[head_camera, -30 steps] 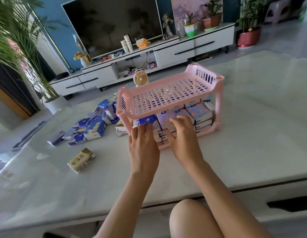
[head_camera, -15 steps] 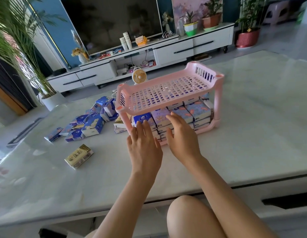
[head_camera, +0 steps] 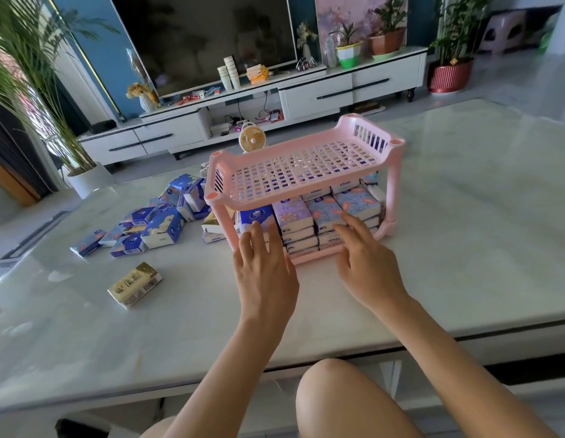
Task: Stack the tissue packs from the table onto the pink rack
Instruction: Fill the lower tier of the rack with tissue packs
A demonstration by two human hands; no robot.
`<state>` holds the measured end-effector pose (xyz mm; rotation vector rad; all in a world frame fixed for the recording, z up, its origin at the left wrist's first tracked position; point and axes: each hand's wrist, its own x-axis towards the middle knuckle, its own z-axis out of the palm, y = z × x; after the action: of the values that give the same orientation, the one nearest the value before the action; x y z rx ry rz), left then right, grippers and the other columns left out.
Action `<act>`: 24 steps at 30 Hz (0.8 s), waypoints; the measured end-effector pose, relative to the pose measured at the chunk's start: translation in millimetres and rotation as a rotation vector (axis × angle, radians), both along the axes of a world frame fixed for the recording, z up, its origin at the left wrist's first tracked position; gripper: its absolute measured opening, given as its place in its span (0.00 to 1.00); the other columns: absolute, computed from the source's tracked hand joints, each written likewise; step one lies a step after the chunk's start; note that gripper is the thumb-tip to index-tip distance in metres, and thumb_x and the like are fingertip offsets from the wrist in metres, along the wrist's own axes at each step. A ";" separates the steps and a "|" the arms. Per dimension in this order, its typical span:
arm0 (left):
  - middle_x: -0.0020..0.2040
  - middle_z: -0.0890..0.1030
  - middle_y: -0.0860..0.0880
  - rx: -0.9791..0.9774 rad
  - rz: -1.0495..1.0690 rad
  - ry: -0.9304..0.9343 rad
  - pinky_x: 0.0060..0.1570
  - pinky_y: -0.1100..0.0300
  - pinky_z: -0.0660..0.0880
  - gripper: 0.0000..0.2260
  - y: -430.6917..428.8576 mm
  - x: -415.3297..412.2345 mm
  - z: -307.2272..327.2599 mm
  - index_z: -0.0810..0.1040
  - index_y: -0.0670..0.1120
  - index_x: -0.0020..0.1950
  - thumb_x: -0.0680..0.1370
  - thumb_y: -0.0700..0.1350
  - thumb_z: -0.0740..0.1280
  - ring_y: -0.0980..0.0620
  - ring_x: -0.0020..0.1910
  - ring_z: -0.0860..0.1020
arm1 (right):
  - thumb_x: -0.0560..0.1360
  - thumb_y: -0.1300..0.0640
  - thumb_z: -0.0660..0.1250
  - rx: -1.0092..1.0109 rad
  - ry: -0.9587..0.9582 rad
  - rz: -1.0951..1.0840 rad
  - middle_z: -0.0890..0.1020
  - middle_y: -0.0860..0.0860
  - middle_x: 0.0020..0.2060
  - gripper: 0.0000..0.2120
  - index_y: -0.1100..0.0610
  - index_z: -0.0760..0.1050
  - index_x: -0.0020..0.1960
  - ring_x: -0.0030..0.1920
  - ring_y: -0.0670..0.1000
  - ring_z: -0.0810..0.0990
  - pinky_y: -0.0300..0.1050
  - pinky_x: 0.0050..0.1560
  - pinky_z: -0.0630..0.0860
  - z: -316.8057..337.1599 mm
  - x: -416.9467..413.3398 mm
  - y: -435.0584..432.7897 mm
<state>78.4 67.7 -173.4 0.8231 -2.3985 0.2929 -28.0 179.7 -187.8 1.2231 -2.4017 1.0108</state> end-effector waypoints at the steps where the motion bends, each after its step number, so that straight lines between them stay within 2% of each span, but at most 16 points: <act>1: 0.60 0.75 0.38 0.007 -0.007 0.007 0.52 0.47 0.74 0.28 0.7 0.3 0.5 0.73 0.39 0.64 0.65 0.41 0.74 0.37 0.57 0.74 | 0.72 0.67 0.63 0.003 -0.001 -0.001 0.70 0.54 0.69 0.19 0.60 0.73 0.63 0.40 0.57 0.81 0.43 0.29 0.72 -0.2 0.1 0.4; 5: 0.61 0.75 0.37 0.008 -0.106 0.060 0.55 0.42 0.73 0.25 5.2 -1.4 2.5 0.74 0.38 0.63 0.66 0.39 0.73 0.35 0.59 0.73 | 0.72 0.67 0.63 -0.002 0.014 0.008 0.70 0.55 0.68 0.20 0.61 0.72 0.63 0.45 0.58 0.82 0.43 0.31 0.72 4.2 -0.8 3.1; 9: 0.61 0.76 0.39 -0.057 -0.256 0.062 0.59 0.45 0.71 0.24 10.1 -5.6 -1.2 0.75 0.39 0.61 0.66 0.38 0.74 0.38 0.62 0.72 | 0.77 0.63 0.56 0.181 0.037 0.045 0.53 0.50 0.76 0.27 0.54 0.55 0.74 0.59 0.54 0.77 0.44 0.37 0.71 12.7 -11.6 1.8; 11: 0.62 0.76 0.39 -0.063 -0.289 0.058 0.59 0.45 0.71 0.24 12.5 -7.4 -4.1 0.76 0.39 0.61 0.66 0.38 0.74 0.40 0.63 0.67 | 0.77 0.61 0.55 0.253 0.013 0.040 0.49 0.48 0.76 0.28 0.52 0.51 0.75 0.64 0.53 0.73 0.45 0.43 0.73 15.9 -14.0 2.3; 17: 0.62 0.75 0.38 -0.058 -0.312 0.068 0.58 0.44 0.71 0.24 15.7 -9.9 -4.7 0.76 0.39 0.60 0.65 0.37 0.74 0.41 0.63 0.64 | 0.78 0.60 0.55 0.264 -0.021 0.051 0.50 0.46 0.76 0.27 0.51 0.52 0.75 0.67 0.50 0.70 0.44 0.49 0.74 16.8 -10.4 8.6; 24: 0.62 0.75 0.38 -0.031 -0.312 0.041 0.60 0.44 0.69 0.23 16.1 -8.9 -3.9 0.76 0.39 0.59 0.65 0.37 0.74 0.41 0.63 0.66 | 0.78 0.60 0.56 0.256 -0.026 0.055 0.50 0.44 0.76 0.27 0.50 0.53 0.75 0.63 0.51 0.74 0.43 0.47 0.73 14.5 -7.1 11.7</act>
<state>69.5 83.8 -177.3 0.4262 -2.4322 0.1858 -35.1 191.4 -173.3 1.3726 -2.5932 0.7552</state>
